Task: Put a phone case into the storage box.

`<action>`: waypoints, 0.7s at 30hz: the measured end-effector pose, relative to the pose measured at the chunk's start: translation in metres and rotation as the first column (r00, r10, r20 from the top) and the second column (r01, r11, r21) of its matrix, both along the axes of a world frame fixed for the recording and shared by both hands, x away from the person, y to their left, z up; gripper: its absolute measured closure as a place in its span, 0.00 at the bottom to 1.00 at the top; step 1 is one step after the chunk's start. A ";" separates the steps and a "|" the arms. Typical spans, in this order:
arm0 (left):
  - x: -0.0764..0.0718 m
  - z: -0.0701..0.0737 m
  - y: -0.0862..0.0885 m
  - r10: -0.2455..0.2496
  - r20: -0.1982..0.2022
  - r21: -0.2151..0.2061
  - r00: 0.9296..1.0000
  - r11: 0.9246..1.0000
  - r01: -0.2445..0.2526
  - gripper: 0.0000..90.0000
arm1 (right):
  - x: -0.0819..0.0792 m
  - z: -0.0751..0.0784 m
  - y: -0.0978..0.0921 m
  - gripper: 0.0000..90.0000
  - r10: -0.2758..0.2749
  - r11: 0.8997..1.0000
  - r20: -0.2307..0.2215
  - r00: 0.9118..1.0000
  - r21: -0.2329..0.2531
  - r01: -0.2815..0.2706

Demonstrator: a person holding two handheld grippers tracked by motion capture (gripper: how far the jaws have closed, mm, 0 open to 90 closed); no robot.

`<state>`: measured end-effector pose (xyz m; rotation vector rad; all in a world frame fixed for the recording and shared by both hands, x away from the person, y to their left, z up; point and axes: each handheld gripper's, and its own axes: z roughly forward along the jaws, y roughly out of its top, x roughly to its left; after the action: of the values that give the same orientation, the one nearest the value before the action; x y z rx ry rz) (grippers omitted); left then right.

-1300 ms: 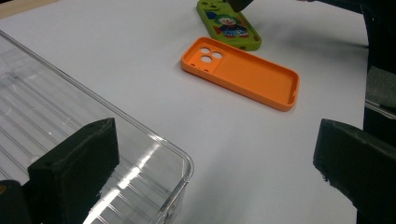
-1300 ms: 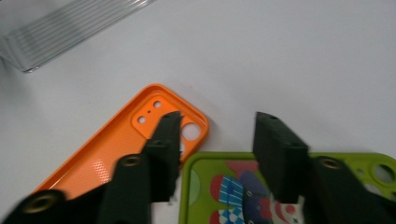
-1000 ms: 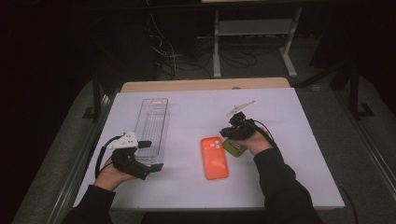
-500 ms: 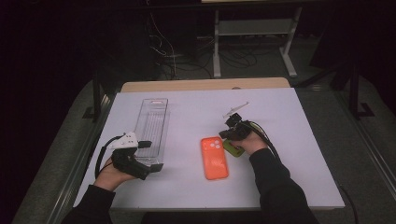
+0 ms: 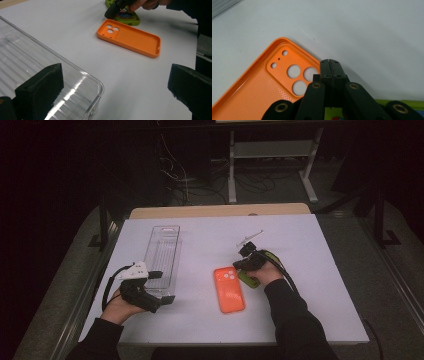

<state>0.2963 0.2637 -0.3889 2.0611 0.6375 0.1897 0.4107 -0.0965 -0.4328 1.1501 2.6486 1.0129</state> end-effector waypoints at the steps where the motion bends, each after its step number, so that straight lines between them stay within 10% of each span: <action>1: 0.000 0.000 0.000 -0.001 0.001 0.001 1.000 1.000 0.001 0.00 | 0.000 0.000 0.001 0.98 0.000 1.000 0.000 1.000 -0.002 0.000; 21: 0.000 -0.001 0.000 -0.002 0.001 0.000 1.000 1.000 0.002 0.00 | -0.002 0.001 0.039 0.98 0.095 0.995 0.006 0.996 0.008 -0.095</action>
<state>0.2967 0.2632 -0.3895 2.0608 0.6351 0.1899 0.4084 -0.0579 -0.4320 1.0308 2.7205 1.0419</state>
